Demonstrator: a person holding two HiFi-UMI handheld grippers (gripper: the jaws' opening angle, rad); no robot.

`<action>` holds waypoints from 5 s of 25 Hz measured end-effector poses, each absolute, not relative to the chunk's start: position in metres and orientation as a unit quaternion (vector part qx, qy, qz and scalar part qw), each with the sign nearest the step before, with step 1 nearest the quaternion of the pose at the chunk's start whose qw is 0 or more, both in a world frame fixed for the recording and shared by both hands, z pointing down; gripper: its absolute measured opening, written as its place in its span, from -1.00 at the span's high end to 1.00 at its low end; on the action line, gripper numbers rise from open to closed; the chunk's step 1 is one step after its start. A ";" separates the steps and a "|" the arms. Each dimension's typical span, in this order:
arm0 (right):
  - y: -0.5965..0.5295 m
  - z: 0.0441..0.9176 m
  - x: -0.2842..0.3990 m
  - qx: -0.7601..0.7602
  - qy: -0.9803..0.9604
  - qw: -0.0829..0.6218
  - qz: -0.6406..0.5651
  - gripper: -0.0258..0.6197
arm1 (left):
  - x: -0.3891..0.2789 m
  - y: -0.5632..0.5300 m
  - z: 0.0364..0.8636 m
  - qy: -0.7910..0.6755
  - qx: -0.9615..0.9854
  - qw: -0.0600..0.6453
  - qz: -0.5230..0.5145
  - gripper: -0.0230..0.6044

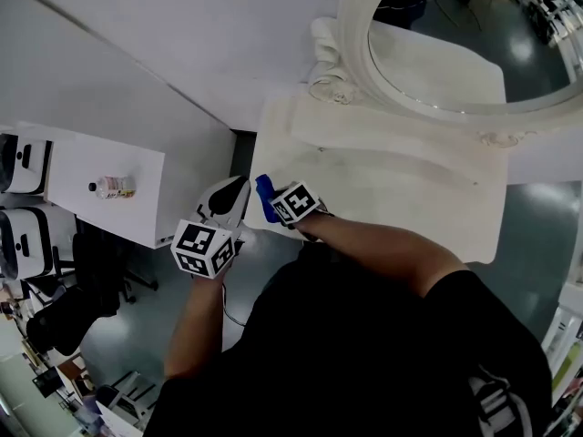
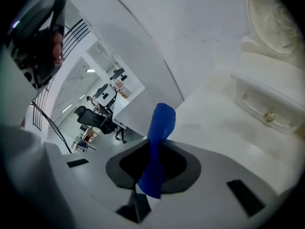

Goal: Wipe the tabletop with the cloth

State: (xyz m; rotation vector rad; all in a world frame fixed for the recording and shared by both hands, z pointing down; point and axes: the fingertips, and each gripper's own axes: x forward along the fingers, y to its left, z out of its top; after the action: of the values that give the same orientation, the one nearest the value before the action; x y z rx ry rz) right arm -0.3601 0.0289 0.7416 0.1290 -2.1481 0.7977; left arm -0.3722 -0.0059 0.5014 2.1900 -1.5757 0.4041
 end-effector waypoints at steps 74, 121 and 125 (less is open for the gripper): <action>-0.024 0.800 0.435 0.486 -0.640 0.461 0.377 0.76 | 0.034 -0.062 0.508 -0.364 0.900 0.172 0.168 0.85; -0.176 0.668 -0.230 0.189 -0.879 0.366 0.240 0.77 | -0.250 -0.043 0.503 -0.535 0.807 0.207 0.138 0.85; -0.188 0.676 -0.262 0.189 -0.874 0.358 0.268 0.77 | -0.265 -0.046 0.508 -0.541 0.802 0.212 0.140 0.85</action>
State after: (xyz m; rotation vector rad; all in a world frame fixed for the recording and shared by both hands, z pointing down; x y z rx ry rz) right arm -0.2624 -0.1885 0.6760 0.4882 -2.2548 0.6913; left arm -0.2653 -0.0462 0.5084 2.2268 -1.5015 0.3885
